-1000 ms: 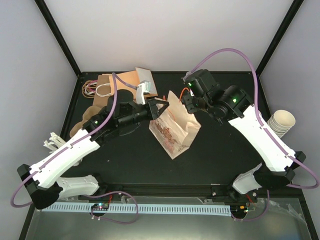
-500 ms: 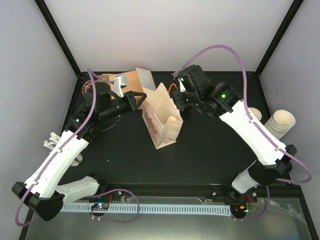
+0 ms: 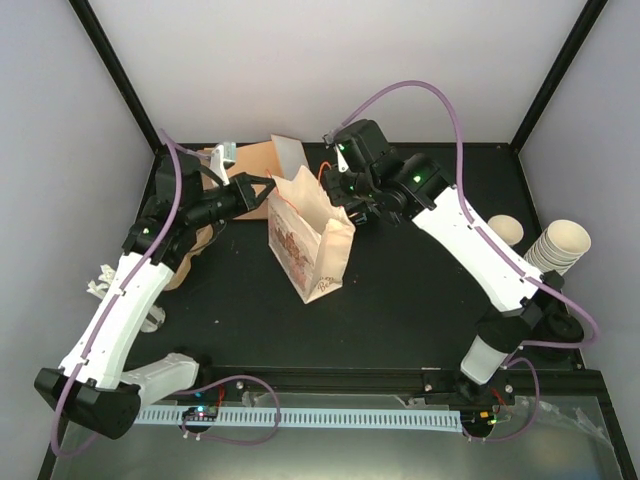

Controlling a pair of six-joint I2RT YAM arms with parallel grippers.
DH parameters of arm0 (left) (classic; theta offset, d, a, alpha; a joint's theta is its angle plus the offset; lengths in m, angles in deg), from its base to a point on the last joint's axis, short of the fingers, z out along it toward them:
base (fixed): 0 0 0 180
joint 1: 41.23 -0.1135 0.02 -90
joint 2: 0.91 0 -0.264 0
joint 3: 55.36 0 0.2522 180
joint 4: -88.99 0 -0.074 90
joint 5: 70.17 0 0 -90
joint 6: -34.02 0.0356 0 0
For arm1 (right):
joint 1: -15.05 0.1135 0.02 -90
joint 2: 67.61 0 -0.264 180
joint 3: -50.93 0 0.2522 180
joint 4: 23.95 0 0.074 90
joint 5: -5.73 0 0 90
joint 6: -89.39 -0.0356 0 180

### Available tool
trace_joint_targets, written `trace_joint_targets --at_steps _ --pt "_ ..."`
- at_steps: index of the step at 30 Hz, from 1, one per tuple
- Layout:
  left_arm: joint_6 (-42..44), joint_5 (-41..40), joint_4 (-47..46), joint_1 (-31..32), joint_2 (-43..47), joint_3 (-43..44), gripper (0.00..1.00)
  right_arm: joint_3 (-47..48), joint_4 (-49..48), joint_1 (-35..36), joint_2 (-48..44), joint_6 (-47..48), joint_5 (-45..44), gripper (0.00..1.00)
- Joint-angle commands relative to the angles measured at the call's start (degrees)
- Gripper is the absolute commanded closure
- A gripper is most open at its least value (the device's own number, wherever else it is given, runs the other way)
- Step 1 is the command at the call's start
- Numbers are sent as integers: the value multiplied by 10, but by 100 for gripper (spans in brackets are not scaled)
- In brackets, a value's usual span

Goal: Pack the takeout coffee

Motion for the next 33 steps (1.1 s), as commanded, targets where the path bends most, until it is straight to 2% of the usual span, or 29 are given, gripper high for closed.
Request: trace_joint_targets --at_steps 1,12,23,27,30,33 --pt "17 29 8 -17 -10 26 98 39 -1 -4 23 -6 -32 98" --pt "26 38 9 -22 -29 37 98 61 32 -27 28 2 -52 98" --pt "51 56 24 -25 -95 108 98 62 36 -46 31 8 -56 96" --pt "66 60 42 -29 -122 134 95 63 38 -47 31 14 -54 79" --pt "73 64 47 -33 -128 136 74 67 43 -48 29 20 -49 69" --pt "82 60 55 -34 -119 137 57 63 40 -50 13 41 -15 46"
